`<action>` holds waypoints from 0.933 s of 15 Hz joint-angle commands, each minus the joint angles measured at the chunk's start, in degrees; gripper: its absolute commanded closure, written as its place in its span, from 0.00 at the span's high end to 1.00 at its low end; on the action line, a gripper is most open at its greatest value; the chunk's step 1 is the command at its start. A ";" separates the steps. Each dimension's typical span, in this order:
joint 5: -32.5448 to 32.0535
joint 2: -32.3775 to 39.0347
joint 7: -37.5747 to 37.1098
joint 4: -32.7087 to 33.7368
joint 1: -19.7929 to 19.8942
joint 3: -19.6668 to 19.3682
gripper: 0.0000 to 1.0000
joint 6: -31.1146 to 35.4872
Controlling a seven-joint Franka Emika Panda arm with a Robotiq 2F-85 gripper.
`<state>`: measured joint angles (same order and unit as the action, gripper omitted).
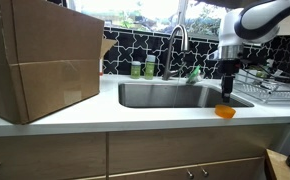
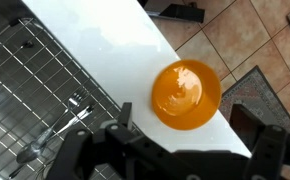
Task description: Pick up the orange bowl from the sink edge and use it to draw some water on the running tap before putting it back on sink edge
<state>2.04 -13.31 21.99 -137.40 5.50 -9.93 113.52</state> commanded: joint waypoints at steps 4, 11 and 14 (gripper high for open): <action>0.61 1.68 1.76 -1.77 0.87 -1.38 0.84 1.47; 0.17 4.44 1.13 -1.49 1.54 -1.61 0.40 1.70; -0.10 5.02 0.88 -1.35 1.90 -1.54 0.23 1.53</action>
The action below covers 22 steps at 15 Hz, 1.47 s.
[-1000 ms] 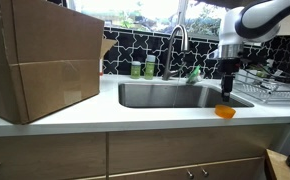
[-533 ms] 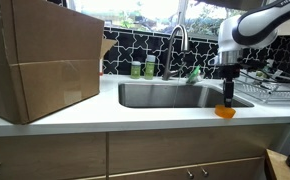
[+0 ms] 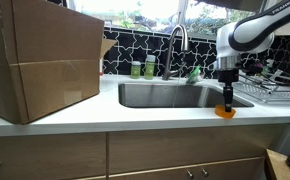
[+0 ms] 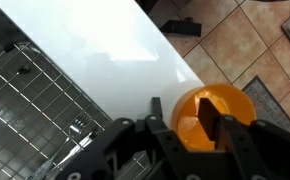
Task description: Pick up the orange bowl from the sink edge and use it to draw some water on the running tap before putting it back on sink edge
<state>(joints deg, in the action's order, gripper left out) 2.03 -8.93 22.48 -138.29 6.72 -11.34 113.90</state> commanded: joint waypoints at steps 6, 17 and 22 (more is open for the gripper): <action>-1.16 0.08 -0.03 0.10 1.61 -0.33 0.00 0.20; -1.54 -4.48 -7.48 6.02 6.66 -4.17 0.04 -2.76; -1.43 -1.52 -12.23 9.26 8.11 -4.98 0.01 -0.07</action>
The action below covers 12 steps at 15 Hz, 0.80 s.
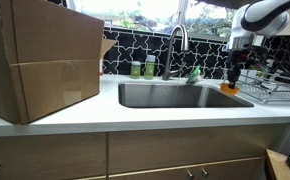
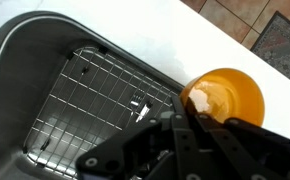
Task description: Pick up the orange bowl from the sink edge and use it to draw some water on the running tap before putting it back on sink edge
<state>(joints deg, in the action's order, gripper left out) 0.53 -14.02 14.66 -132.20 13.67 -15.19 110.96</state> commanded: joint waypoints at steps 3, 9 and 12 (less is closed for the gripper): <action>3.12 8.21 -7.09 8.07 2.32 -3.29 0.01 8.55; 12.63 17.26 -18.12 16.31 2.84 -3.24 0.01 18.04; 15.25 20.73 -25.81 18.88 2.74 -2.37 0.01 21.94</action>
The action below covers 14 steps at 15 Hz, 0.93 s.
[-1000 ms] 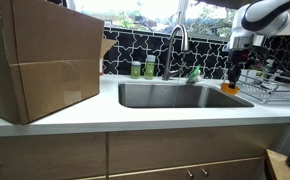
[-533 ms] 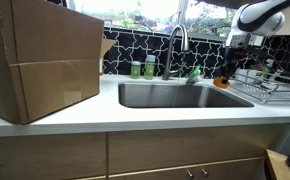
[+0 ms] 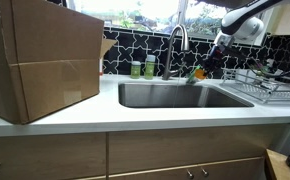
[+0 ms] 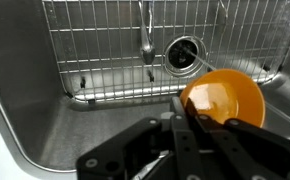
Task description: Pick up the orange bowl from the sink edge and use it to draw some water on the running tap before putting it back on sink edge
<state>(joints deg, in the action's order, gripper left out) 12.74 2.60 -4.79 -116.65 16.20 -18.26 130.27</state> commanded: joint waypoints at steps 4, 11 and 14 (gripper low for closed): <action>5.25 6.91 -12.66 6.06 0.20 1.72 0.01 2.64; 11.21 8.45 -12.73 7.58 0.38 3.61 0.01 1.45; 12.57 8.67 -12.79 7.77 0.38 3.93 0.01 1.31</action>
<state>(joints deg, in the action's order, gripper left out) 23.12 10.41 -16.90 -109.94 16.13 -14.73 132.78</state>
